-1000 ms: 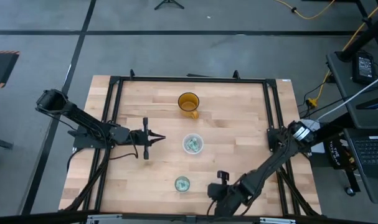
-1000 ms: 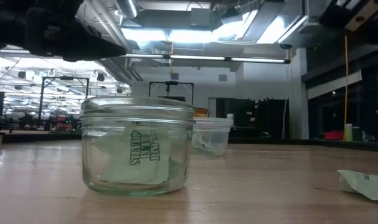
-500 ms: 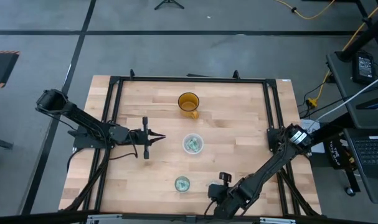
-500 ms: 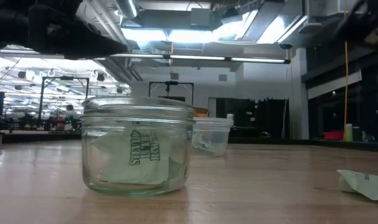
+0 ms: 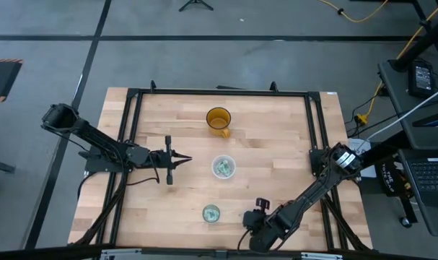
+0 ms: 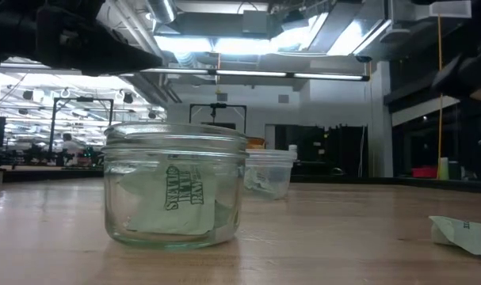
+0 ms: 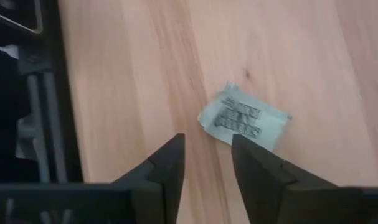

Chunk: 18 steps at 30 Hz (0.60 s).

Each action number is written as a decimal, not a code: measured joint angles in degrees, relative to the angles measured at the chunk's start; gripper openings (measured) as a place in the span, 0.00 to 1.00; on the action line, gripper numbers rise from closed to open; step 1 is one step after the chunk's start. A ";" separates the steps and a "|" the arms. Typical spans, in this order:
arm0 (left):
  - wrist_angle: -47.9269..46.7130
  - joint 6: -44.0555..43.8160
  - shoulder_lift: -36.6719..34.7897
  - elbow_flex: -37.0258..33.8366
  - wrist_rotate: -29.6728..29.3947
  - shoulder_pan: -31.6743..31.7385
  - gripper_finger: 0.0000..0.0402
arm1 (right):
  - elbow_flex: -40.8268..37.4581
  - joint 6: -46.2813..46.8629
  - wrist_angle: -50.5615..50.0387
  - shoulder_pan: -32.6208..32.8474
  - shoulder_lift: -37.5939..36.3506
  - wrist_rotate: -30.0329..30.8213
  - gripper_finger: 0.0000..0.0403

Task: Pick and place Stevia / Truvia into bins
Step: Put the stevia packet into the transparent glass container

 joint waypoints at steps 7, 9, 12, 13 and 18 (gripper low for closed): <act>-0.02 0.02 -0.01 0.00 0.00 0.00 0.04 | -3.03 -0.22 5.78 -0.03 0.00 0.19 0.37; -0.01 0.03 0.00 0.00 -0.01 0.00 0.04 | -4.03 -0.25 7.66 -0.02 0.00 1.47 0.37; -0.03 0.02 0.00 0.00 -0.01 0.00 0.04 | -5.51 -0.65 11.28 -0.05 0.00 5.06 0.37; -0.01 0.02 0.00 0.00 -0.01 0.00 0.04 | -5.91 -1.08 11.83 -0.10 0.00 5.78 0.37; -0.03 0.00 -0.01 0.00 -0.01 0.00 0.04 | -7.49 -1.71 11.95 -0.25 0.07 6.00 0.37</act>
